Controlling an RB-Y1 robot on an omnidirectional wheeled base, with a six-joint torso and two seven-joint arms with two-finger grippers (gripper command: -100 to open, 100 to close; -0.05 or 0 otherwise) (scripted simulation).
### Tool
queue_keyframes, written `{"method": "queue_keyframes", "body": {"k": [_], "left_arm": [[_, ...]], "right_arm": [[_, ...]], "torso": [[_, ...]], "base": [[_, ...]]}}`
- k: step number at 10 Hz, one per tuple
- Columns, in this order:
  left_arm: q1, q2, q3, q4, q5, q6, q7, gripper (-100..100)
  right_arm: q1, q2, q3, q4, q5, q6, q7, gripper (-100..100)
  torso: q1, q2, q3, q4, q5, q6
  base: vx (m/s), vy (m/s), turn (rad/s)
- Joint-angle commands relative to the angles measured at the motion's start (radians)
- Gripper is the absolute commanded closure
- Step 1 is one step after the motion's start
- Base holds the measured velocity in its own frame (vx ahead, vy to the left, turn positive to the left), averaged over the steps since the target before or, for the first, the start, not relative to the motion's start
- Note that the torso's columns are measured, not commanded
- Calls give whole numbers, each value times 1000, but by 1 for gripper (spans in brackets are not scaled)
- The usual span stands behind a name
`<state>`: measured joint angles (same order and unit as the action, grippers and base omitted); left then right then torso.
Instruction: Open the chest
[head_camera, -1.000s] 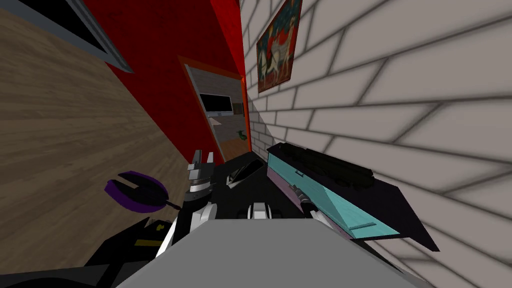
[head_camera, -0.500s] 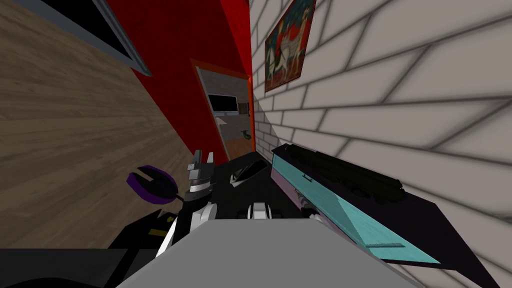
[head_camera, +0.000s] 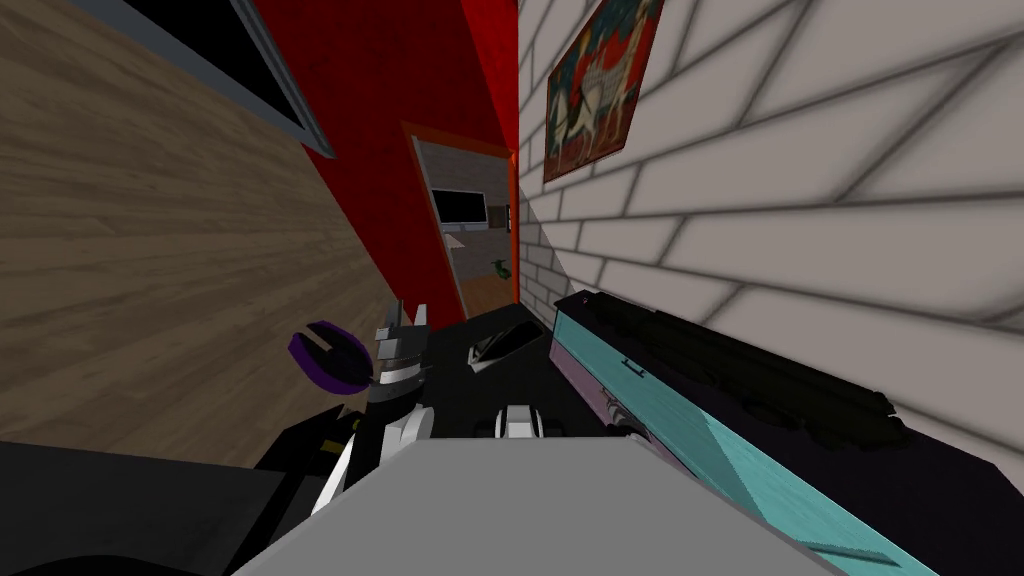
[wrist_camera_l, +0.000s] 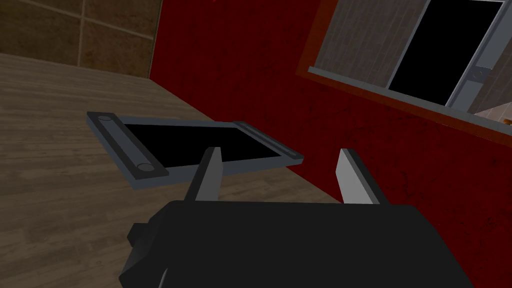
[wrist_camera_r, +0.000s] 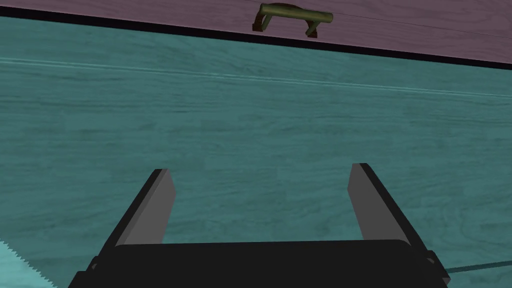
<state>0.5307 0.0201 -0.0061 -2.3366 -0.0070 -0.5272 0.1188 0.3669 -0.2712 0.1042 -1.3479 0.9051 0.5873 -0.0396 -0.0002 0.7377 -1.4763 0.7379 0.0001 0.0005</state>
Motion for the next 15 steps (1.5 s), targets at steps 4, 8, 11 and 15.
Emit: {"method": "queue_keyframes", "body": {"k": [4, 8, 11, 15], "left_arm": [[0, 0, 0, 0, 0, 0, 0, 0], [0, 0, 0, 0, 0, 0, 0, 0], [0, 0, 0, 0, 0, 0, 0, 0], [0, 0, 0, 0, 0, 0, 0, 0]], "right_arm": [[-27, -1, 21, 110, 108, 153, 4, -100], [-52, -8, 37, 214, 206, 257, 10, -100], [-65, -10, 45, 285, 254, 329, 13, -100], [-90, -15, 59, 392, 333, 434, 20, -100]], "torso": [[0, 1, 1, 0, 0, 0], [1, 0, 0, 0, 0, 0], [-1, 2, 1, 0, 0, 0], [0, 0, 0, 0, 0, 0]], "base": [[25, 18, 127], [36, 22, 138], [21, 11, 84], [28, 15, 108]]}}
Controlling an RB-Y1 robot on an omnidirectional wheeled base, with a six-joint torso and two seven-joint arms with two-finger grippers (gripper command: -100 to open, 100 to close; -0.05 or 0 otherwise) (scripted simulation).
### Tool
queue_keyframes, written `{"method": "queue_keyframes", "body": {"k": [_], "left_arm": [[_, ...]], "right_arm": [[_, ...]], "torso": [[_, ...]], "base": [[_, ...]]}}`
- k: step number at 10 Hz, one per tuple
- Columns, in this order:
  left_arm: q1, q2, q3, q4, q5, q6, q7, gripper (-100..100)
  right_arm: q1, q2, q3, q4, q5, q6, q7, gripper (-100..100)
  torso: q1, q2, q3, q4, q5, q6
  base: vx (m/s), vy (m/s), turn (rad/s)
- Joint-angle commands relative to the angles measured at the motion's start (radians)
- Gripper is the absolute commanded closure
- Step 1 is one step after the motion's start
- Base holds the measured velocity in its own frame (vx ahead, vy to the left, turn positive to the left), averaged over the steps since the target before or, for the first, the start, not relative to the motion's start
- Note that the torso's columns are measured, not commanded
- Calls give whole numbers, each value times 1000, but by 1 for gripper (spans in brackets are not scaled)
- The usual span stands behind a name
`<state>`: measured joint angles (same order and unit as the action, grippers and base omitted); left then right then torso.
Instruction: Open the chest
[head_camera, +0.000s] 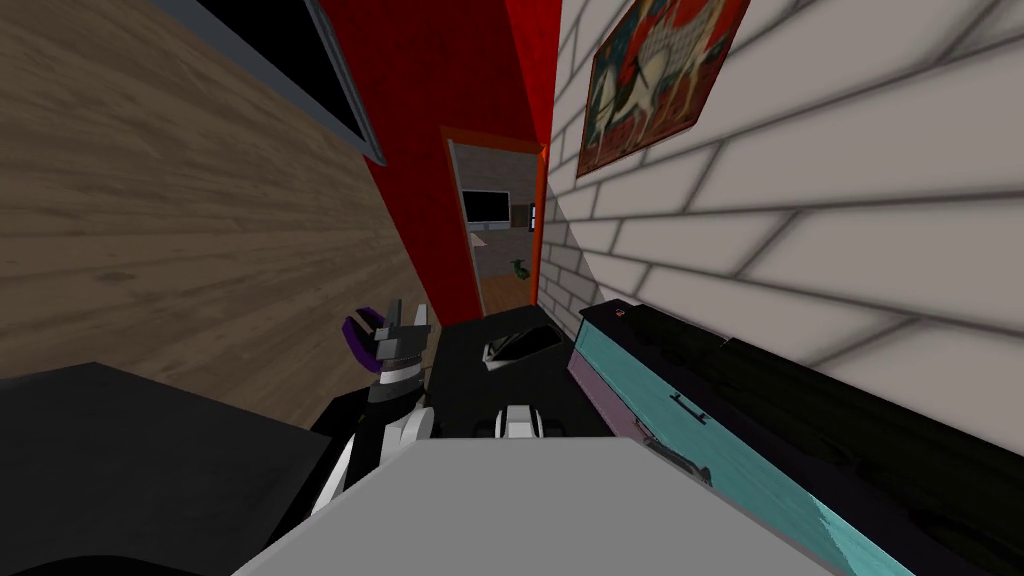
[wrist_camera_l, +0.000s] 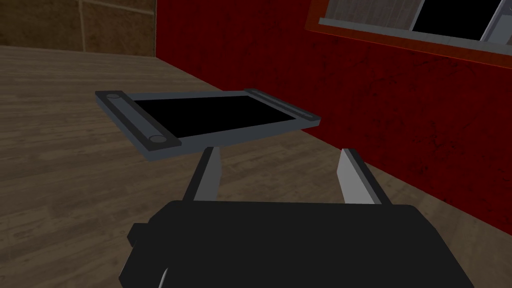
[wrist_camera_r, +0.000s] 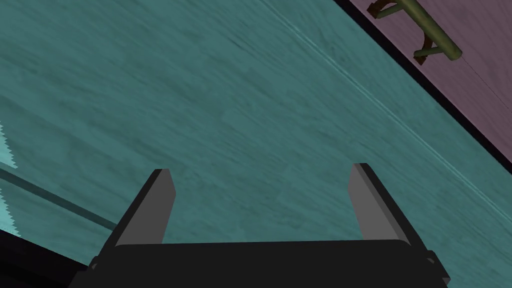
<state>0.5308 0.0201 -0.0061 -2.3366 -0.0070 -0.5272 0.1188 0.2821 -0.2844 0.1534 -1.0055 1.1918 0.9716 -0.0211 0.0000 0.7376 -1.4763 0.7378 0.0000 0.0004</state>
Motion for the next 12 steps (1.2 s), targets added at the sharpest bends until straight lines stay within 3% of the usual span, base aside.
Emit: {"method": "queue_keyframes", "body": {"k": [1, 2, 3, 4, 5, 7, 12], "left_arm": [[0, 0, 0, 0, 0, 0, 0, 0], [0, 0, 0, 0, 0, 0, 0, 0], [0, 0, 0, 0, 0, 0, 0, 0], [0, 0, 0, 0, 0, 0, 0, 0], [0, 0, 0, 0, 0, 0, 0, 0], [0, 0, 0, 0, 0, 0, 0, 0], [0, 0, 0, 0, 0, 0, 0, 0]], "right_arm": [[-5, -2, 9, 56, 47, 73, 1, -100], [-17, -4, 16, 103, 83, 102, 5, -100], [-17, -4, 16, 103, 83, 123, 5, -100], [-29, -6, 21, 147, 117, 155, 8, -100], [-29, -6, 21, 147, 117, 171, 8, -100], [-41, -8, 27, 190, 149, 217, 11, -100], [-82, -17, 43, 330, 252, 361, 24, -100]], "torso": [[0, 0, 0, 0, 0, 0], [0, 1, 0, 0, 0, 0], [0, 1, 1, 0, 0, -1], [0, 1, 1, 0, 0, 0], [0, 1, 1, 0, 0, 0], [0, 0, 0, 0, 0, -1], [0, 0, 0, 0, 0, 0]], "base": [[25, 12, 72], [24, 13, 129], [23, 9, 55], [20, 13, 89], [19, 9, 51], [22, 7, 71], [21, 9, 71]]}}
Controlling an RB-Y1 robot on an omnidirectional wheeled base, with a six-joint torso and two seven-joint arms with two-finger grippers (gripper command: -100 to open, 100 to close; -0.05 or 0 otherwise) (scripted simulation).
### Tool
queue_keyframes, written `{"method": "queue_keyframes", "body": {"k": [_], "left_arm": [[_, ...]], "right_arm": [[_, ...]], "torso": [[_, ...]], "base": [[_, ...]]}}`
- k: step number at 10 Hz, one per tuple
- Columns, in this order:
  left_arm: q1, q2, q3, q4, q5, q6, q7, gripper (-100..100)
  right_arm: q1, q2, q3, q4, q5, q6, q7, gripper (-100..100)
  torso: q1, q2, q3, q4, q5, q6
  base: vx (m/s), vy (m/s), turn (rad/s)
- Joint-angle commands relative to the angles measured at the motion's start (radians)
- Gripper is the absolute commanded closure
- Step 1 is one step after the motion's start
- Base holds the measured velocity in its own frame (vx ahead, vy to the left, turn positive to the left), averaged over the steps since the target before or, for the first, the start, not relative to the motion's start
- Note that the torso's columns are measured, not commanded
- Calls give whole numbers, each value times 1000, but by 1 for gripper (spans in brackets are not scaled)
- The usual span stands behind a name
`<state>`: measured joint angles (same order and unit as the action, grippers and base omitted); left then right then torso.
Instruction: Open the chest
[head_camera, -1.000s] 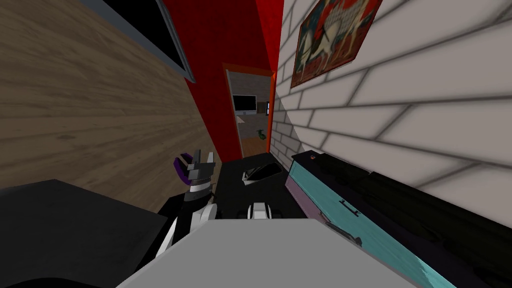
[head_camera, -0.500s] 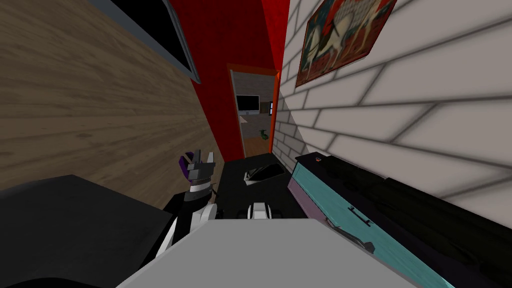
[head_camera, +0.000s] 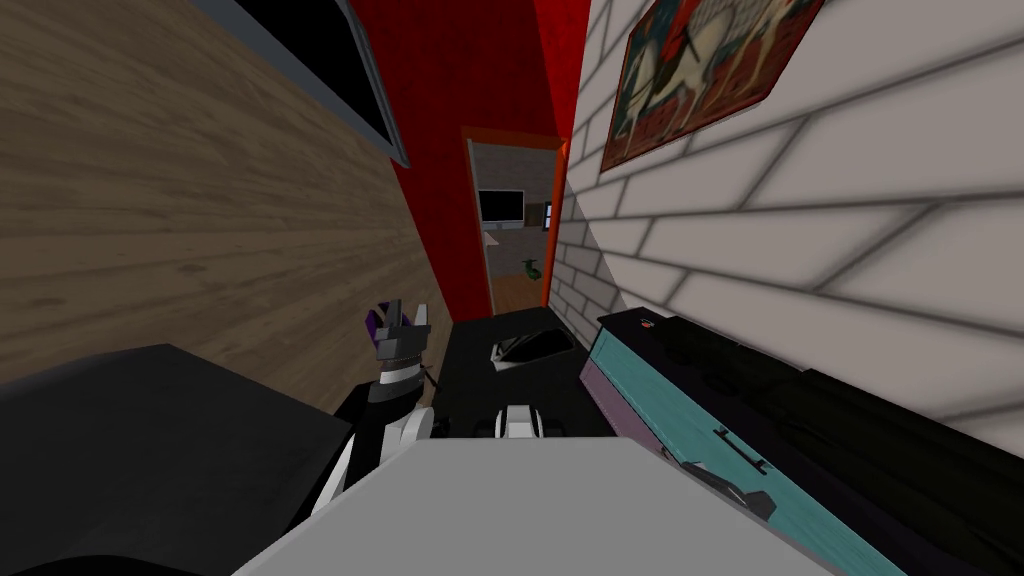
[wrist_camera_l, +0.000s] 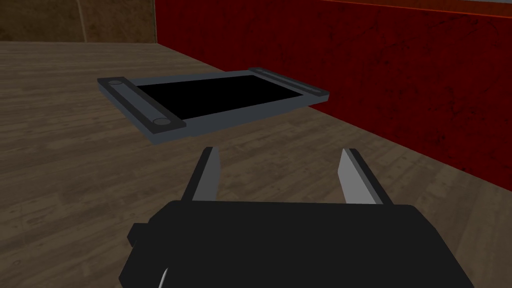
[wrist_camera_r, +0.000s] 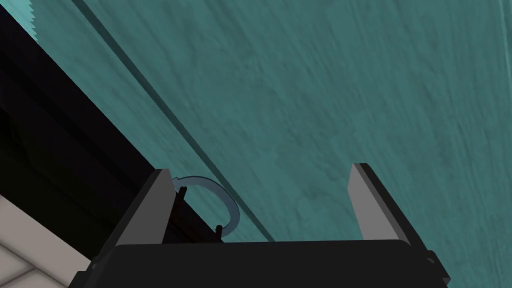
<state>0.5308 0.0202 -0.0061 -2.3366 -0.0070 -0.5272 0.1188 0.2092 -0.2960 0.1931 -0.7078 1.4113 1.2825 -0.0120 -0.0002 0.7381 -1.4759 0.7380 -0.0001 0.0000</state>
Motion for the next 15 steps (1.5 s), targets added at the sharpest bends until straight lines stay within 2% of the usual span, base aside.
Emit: {"method": "queue_keyframes", "body": {"k": [1, 5, 8, 9, 10, 12, 14, 15], "left_arm": [[0, 0, 0, 0, 0, 0, 0, 0], [0, 0, 0, 0, 0, 0, 0, 0], [0, 0, 0, 0, 0, 0, 0, 0], [0, 0, 0, 0, 0, 0, 0, 0], [0, 0, 0, 0, 0, 0, 0, 0], [0, 0, 0, 0, 0, 0, 0, 0], [0, 0, 0, 0, 0, 0, 0, 0], [0, 0, 0, 0, 0, 0, 0, 0]], "right_arm": [[-9, -5, 4, 32, 32, 56, 15, -100], [-39, -10, 14, 125, 98, 154, 25, -100], [-49, -10, 16, 152, 116, 183, 28, -100], [-46, -12, 15, 143, 112, 175, 30, -100], [-48, 0, 26, 121, 158, 164, 43, -100], [-48, 0, 26, 121, 158, 164, 43, -100], [-50, 23, 46, 72, 231, 137, 72, -100], [-50, 23, 46, 72, 250, 137, 72, -100]], "torso": [[0, 0, 0, 0, 0, 0], [0, 0, 0, 0, 0, 0], [0, 0, 0, 0, 0, 0], [0, 0, 0, 0, 0, 0], [0, 0, 0, 0, 0, 0], [-1, -2, -1, 0, 0, 0], [-1, -1, -1, 0, 0, 1], [-1, -2, -1, -1, -1, 0]], "base": [[16, 2, 34], [11, 6, 43], [3, 1, 7], [0, 0, 0], [28, -35, -365], [37, -32, -122], [73, -66, -402], [76, -40, -291]]}}
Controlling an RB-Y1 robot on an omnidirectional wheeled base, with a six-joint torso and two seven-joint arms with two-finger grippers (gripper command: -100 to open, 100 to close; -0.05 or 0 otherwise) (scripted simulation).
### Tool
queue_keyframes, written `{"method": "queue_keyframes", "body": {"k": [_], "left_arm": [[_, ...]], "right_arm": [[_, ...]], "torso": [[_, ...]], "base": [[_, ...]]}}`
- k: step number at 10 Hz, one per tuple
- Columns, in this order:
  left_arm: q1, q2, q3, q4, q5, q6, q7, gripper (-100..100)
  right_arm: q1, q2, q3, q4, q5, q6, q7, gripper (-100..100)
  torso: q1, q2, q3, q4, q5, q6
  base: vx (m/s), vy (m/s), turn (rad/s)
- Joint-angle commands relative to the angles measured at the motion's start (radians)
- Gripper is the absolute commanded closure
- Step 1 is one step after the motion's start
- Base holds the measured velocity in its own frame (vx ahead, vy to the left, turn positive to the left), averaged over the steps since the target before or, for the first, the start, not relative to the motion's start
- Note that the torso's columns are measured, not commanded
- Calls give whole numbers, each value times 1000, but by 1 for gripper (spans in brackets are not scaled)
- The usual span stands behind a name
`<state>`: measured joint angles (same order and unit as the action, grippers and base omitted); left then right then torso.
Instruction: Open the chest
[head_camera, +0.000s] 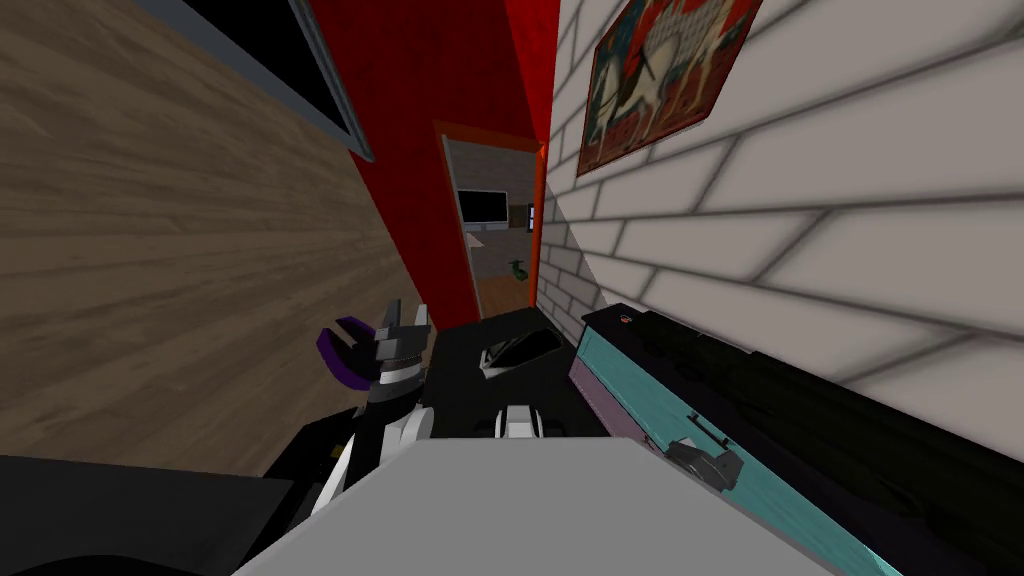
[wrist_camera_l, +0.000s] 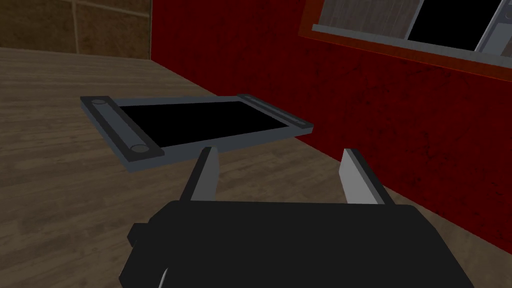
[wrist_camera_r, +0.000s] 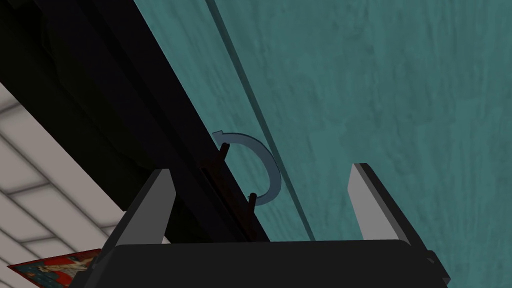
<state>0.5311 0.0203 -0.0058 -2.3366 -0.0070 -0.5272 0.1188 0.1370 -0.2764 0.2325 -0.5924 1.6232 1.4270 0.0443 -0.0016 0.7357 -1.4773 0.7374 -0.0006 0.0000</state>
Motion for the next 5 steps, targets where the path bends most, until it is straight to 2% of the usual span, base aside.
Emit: {"method": "queue_keyframes", "body": {"k": [1, 4, 5], "left_arm": [[0, 0, 0, 0, 0, 0, 0, 0], [0, 0, 0, 0, 0, 0, 0, 0], [0, 0, 0, 0, 0, 0, 0, 0]], "right_arm": [[21, 15, 17, -67, 74, -21, 30, -100], [20, 27, 27, -93, 130, -35, 44, -100], [19, 38, 38, -117, 171, -48, 58, -100]], "torso": [[2, 2, 1, 0, 1, 0], [2, 3, 2, 1, 1, 0], [2, 3, 2, 1, 1, 0]], "base": [[74, -50, -378], [58, -31, -255], [58, -39, -417]]}}
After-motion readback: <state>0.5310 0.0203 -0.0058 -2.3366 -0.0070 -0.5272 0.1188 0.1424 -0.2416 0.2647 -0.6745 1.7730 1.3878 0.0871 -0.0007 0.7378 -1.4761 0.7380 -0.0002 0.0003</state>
